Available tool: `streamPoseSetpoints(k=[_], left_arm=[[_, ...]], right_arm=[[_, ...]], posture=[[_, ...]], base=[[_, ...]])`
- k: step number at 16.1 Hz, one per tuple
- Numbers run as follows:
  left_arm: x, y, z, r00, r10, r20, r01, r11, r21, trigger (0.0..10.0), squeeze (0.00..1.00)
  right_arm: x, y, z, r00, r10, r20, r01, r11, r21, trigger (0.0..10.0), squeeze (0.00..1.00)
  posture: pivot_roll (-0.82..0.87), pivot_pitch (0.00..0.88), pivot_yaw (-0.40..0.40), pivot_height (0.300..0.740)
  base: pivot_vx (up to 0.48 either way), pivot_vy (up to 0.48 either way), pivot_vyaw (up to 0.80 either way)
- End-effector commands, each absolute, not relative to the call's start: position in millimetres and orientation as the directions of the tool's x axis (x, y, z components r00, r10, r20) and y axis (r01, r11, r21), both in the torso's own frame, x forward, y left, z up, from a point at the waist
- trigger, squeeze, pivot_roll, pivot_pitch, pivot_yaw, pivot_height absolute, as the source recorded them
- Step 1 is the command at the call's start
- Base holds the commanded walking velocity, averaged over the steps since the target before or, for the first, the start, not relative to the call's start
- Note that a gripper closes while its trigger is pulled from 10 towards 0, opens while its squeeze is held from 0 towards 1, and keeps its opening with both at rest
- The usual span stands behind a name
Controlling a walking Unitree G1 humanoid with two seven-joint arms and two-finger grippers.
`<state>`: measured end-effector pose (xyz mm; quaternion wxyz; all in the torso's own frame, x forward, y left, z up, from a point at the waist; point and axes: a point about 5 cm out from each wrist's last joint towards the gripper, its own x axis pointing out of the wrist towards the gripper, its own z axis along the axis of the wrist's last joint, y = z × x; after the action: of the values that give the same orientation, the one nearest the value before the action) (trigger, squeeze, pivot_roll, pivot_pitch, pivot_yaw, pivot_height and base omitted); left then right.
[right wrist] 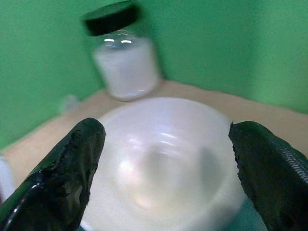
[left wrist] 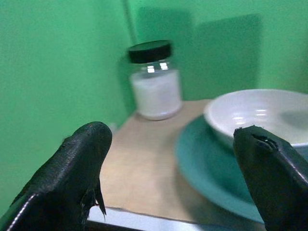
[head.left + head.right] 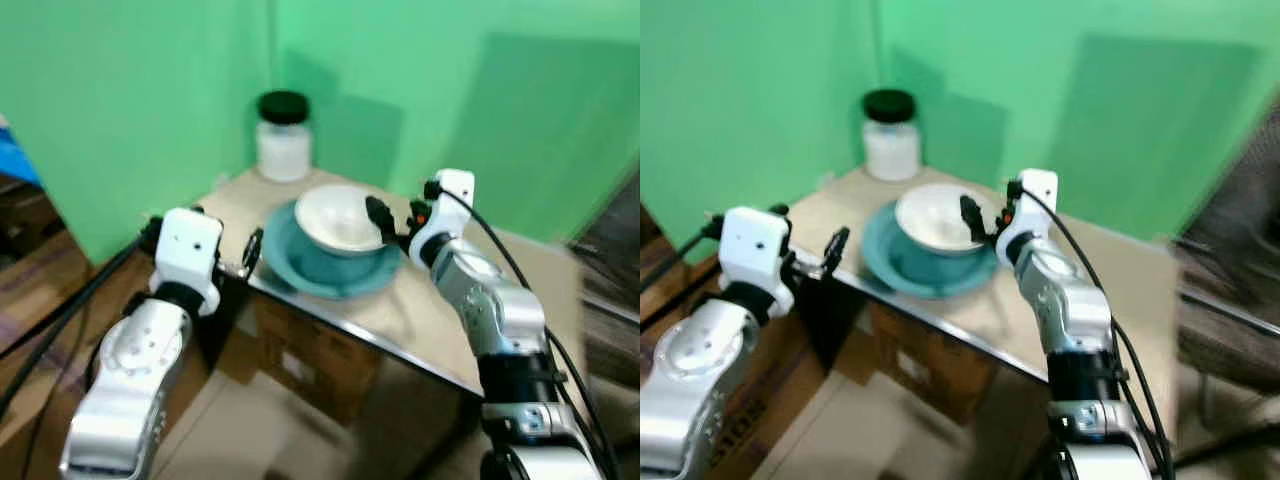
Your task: Setting the table
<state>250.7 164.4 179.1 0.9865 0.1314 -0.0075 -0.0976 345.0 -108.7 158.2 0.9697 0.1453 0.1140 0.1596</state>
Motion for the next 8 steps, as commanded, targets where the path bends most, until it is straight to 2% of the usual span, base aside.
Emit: streamPoseSetpoints(k=[1, 2, 3, 4, 8], left_arm=[[253.7, 168.9, 178.0, 0.979, -0.203, -0.024, 0.202, 0.940, 0.276, 10.0, 0.00], [254.6, 168.8, 178.1, 0.974, -0.224, -0.031, 0.223, 0.932, 0.284, 10.0, 0.00], [255.2, 167.5, 178.0, 0.962, -0.269, -0.046, 0.271, 0.918, 0.289, 10.0, 0.00], [254.2, 165.6, 177.9, 0.946, -0.320, -0.058, 0.322, 0.903, 0.285, 10.0, 0.00], [247.0, 156.4, 175.1, 0.836, -0.538, -0.109, 0.546, 0.797, 0.260, 10.0, 0.00]], right_arm=[[349.5, -97.6, 165.3, 0.907, 0.380, -0.181, -0.305, 0.890, 0.339, 10.0, 1.00], [353.0, -99.8, 161.4, 0.906, 0.345, -0.246, -0.266, 0.915, 0.303, 10.0, 1.00], [357.8, -103.4, 159.0, 0.905, 0.308, -0.293, -0.219, 0.929, 0.298, 10.0, 0.29], [360.5, -105.5, 161.1, 0.906, 0.301, -0.297, -0.208, 0.929, 0.307, 10.0, 0.00], [371.0, -119.7, 168.4, 0.892, 0.270, -0.363, -0.153, 0.935, 0.320, 10.0, 0.00]], posture=[[0.06, 0.000, -0.049, 0.740], [0.06, 0.000, -0.047, 0.740], [0.06, 0.000, -0.047, 0.740], [0.06, 0.000, -0.048, 0.740], [0.05, 0.000, -0.051, 0.740]], base=[[0.349, 0.000, 0.00], [0.307, 0.000, 0.00], [0.000, 0.000, 0.00], [0.000, 0.000, 0.00], [0.000, 0.000, 0.00]])
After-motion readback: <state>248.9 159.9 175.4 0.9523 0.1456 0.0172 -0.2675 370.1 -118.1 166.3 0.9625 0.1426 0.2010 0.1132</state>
